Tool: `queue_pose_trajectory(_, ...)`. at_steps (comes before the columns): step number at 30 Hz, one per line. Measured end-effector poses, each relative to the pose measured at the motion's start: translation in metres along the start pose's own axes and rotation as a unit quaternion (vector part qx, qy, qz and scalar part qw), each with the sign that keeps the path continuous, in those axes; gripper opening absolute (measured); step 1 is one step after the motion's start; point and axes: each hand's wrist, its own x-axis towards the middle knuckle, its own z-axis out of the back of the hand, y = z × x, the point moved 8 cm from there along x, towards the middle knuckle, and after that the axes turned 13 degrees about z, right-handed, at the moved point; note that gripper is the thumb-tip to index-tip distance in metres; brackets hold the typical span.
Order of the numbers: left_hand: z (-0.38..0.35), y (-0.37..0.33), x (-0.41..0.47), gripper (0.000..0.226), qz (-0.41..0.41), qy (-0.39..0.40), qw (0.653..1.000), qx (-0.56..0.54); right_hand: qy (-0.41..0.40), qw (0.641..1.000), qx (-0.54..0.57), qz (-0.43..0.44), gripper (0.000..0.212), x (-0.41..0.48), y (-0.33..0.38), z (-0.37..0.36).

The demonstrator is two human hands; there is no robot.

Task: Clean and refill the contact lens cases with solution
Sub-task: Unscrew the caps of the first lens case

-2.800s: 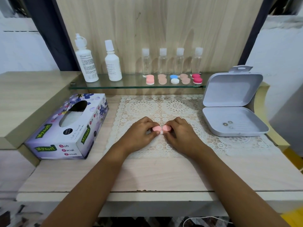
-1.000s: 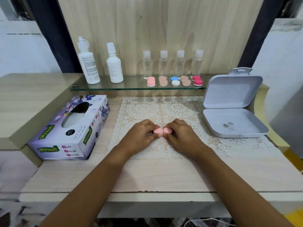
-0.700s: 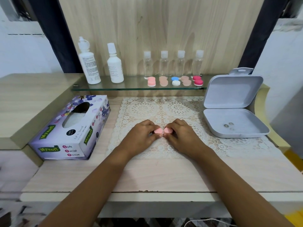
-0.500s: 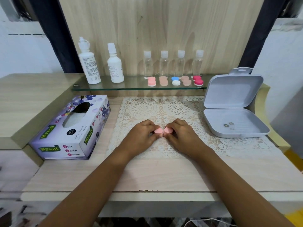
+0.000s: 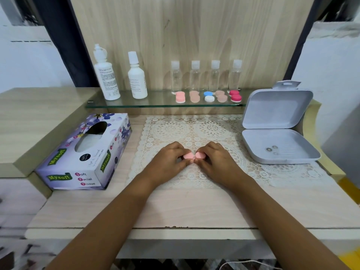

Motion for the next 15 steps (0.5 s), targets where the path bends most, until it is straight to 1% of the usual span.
queue_pose_trajectory(3, -0.0059, 0.0000, 0.0006, 0.045, -0.004, 0.053, 0.999, 0.005, 0.001, 1.000, 0.007, 0.000, 0.036, -0.0005, -0.0002, -0.0001)
queue_pose_trajectory(5, -0.0059, -0.0013, 0.0004, 0.039, -0.011, 0.063, 0.998, 0.011, 0.004, 1.000, 0.007, 0.001, 0.036, -0.0003, -0.0004, -0.0007)
queue_pose_trajectory(7, -0.0041, -0.0028, -0.0003, 0.032, -0.019, 0.055, 0.998, 0.021, 0.005, 1.000, 0.006, 0.001, 0.036, 0.0003, -0.0004, -0.0010)
queue_pose_trajectory(9, -0.0036, -0.0055, -0.0019, 0.029, -0.033, 0.042, 0.997, 0.047, 0.009, 1.000, 0.004, -0.003, 0.037, 0.0006, -0.0004, -0.0014)
queue_pose_trajectory(12, -0.0039, -0.0073, -0.0033, 0.031, -0.038, 0.016, 0.995, 0.085, 0.010, 1.000, 0.004, -0.003, 0.037, -0.0001, -0.0002, -0.0012)
queue_pose_trajectory(15, -0.0003, -0.0064, -0.0027, 0.035, -0.025, -0.018, 0.993, 0.112, 0.009, 1.000, -0.003, 0.002, 0.039, -0.0013, 0.0013, -0.0001)
